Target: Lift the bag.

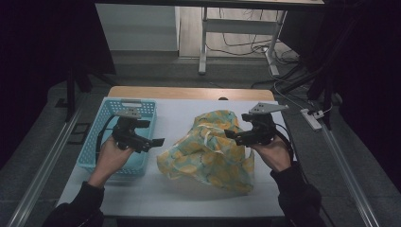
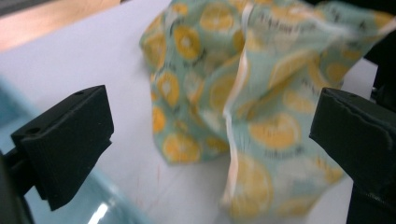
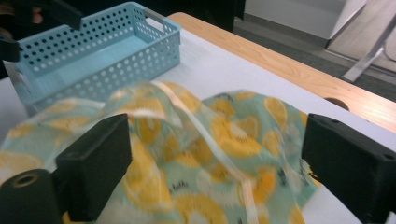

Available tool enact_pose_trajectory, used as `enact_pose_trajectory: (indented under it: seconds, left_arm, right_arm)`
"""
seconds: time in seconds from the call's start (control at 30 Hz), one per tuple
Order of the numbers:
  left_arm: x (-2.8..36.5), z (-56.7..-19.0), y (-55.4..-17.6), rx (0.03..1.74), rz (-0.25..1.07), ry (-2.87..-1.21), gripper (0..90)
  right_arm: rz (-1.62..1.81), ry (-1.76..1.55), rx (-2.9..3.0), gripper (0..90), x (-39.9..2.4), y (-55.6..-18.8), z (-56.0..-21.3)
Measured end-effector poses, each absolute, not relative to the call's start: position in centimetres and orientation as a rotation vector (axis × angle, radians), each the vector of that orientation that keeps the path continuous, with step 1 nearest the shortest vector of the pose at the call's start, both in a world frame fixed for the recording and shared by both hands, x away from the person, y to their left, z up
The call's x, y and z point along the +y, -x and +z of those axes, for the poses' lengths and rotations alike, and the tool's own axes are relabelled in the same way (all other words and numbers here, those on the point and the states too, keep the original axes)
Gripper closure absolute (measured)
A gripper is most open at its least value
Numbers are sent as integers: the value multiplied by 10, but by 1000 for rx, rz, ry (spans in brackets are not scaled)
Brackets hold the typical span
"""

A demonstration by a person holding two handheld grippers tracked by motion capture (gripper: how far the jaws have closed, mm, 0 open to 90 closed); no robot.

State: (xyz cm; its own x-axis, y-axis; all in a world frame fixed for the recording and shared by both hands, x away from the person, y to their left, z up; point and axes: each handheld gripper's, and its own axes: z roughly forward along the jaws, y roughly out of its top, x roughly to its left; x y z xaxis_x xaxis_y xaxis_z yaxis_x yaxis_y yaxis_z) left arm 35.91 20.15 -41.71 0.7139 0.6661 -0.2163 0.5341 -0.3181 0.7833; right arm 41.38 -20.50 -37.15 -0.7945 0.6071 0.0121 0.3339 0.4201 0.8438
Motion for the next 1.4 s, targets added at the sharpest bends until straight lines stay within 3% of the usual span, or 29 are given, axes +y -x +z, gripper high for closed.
enact_pose_trajectory:
  seconds: [0.2, 0.97, 1.4]
  left_arm:
    - [219, -433, -333, 982, 197, -1966, 0]
    - [259, -489, -221, 1143, 349, -1922, 0]
    - [278, -519, -209, 1288, 352, -1960, 0]
  right_arm:
    - [1289, -837, 2337, 5, -223, -396, -387]
    - [1181, -1056, 2262, 0, -287, -327, -463]
    - [1066, -1153, 2305, 0, -309, -302, -500]
